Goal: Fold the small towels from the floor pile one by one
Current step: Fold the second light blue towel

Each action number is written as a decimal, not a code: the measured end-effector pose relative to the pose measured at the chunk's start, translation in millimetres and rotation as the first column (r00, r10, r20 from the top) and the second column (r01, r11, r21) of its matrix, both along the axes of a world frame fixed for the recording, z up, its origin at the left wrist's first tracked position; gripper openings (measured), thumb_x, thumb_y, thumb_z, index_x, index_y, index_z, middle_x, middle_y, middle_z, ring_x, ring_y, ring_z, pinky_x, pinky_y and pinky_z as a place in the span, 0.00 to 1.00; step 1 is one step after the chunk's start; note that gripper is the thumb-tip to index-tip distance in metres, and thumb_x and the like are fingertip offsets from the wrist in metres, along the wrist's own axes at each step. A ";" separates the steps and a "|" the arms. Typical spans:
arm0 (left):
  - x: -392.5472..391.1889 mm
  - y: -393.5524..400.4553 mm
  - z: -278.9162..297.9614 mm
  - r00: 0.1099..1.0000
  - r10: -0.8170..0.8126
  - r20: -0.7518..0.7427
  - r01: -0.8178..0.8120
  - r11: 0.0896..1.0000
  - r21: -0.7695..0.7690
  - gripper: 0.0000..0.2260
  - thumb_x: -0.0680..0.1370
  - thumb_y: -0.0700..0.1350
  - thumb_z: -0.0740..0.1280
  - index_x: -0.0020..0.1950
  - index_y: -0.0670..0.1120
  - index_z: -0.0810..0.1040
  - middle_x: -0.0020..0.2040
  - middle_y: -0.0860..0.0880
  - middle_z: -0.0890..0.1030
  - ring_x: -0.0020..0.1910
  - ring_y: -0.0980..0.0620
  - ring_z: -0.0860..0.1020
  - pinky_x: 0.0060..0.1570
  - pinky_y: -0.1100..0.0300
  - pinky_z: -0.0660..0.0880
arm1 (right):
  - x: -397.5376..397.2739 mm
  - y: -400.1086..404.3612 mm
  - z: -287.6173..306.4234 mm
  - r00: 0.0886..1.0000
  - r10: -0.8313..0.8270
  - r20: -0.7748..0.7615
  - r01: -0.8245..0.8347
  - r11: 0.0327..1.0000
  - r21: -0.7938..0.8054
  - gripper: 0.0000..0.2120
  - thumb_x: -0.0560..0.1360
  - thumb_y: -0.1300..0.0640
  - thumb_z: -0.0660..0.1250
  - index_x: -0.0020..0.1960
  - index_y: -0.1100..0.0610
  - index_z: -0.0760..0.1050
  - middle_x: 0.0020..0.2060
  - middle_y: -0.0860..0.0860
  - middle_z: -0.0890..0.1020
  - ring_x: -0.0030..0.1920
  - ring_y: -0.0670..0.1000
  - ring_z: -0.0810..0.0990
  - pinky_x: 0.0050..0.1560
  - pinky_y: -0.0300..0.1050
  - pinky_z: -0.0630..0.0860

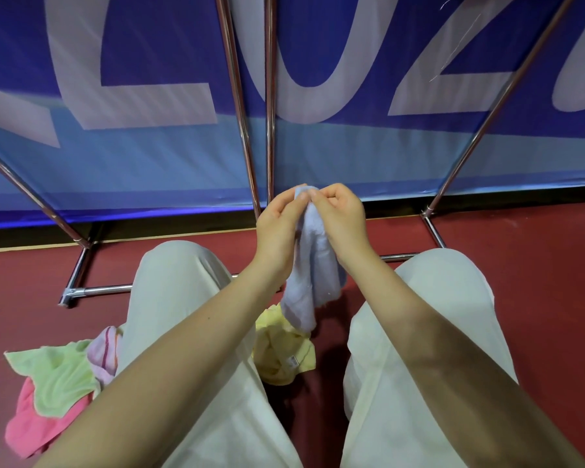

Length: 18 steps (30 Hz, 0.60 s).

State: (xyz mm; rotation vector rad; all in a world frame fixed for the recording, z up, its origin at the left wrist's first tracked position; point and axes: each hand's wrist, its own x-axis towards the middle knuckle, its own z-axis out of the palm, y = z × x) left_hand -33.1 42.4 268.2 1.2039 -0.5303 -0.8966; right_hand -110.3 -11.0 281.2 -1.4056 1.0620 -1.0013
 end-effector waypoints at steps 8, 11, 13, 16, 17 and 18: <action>25.7 -1.9 2.7 0.997 0.008 0.080 -0.005 1.000 -0.031 0.07 0.75 0.44 0.67 0.49 0.43 0.83 0.55 0.41 0.83 0.57 0.43 0.80 0.60 0.51 0.74 | -16.2 -3.1 -1.2 0.957 0.281 -0.065 -0.285 0.957 -0.058 0.12 0.76 0.64 0.66 0.36 0.55 0.69 0.24 0.41 0.72 0.28 0.38 0.67 0.32 0.31 0.64; 39.4 2.4 3.0 0.995 0.060 0.074 -0.058 0.998 -0.025 0.07 0.75 0.45 0.68 0.50 0.44 0.82 0.56 0.40 0.82 0.53 0.46 0.80 0.54 0.52 0.73 | -23.0 -0.9 -7.5 0.944 0.310 -0.114 -0.322 0.941 -0.109 0.12 0.75 0.65 0.68 0.36 0.55 0.70 0.29 0.44 0.72 0.30 0.39 0.67 0.34 0.32 0.66; 47.1 6.0 3.4 0.993 0.084 0.078 -0.083 0.996 -0.022 0.05 0.75 0.44 0.68 0.48 0.46 0.83 0.53 0.43 0.83 0.50 0.49 0.79 0.48 0.56 0.72 | -27.1 1.1 -11.4 0.941 0.313 -0.126 -0.327 0.938 -0.111 0.11 0.74 0.66 0.68 0.37 0.55 0.72 0.31 0.47 0.73 0.30 0.37 0.69 0.36 0.29 0.67; 55.0 13.2 4.2 0.991 0.123 0.059 -0.122 0.992 -0.019 0.05 0.78 0.41 0.67 0.46 0.48 0.82 0.47 0.50 0.84 0.46 0.53 0.79 0.44 0.62 0.73 | -33.2 4.0 -17.4 0.935 0.331 -0.129 -0.344 0.934 -0.099 0.10 0.74 0.66 0.68 0.40 0.54 0.73 0.33 0.49 0.75 0.30 0.37 0.71 0.36 0.29 0.68; 56.9 16.1 3.5 0.990 0.126 0.058 -0.125 0.992 -0.021 0.05 0.78 0.41 0.67 0.46 0.49 0.83 0.48 0.51 0.84 0.48 0.53 0.80 0.46 0.62 0.74 | -35.0 5.5 -19.8 0.930 0.342 -0.136 -0.356 0.930 -0.095 0.09 0.74 0.66 0.67 0.41 0.54 0.73 0.32 0.49 0.75 0.30 0.38 0.70 0.35 0.30 0.67; 58.2 19.0 2.7 0.990 0.124 0.060 -0.122 0.992 -0.026 0.05 0.77 0.42 0.68 0.46 0.49 0.83 0.50 0.51 0.84 0.51 0.52 0.81 0.50 0.60 0.75 | -36.2 7.3 -23.1 0.923 0.354 -0.150 -0.369 0.925 -0.088 0.08 0.75 0.66 0.67 0.43 0.54 0.73 0.31 0.49 0.74 0.29 0.39 0.69 0.34 0.31 0.66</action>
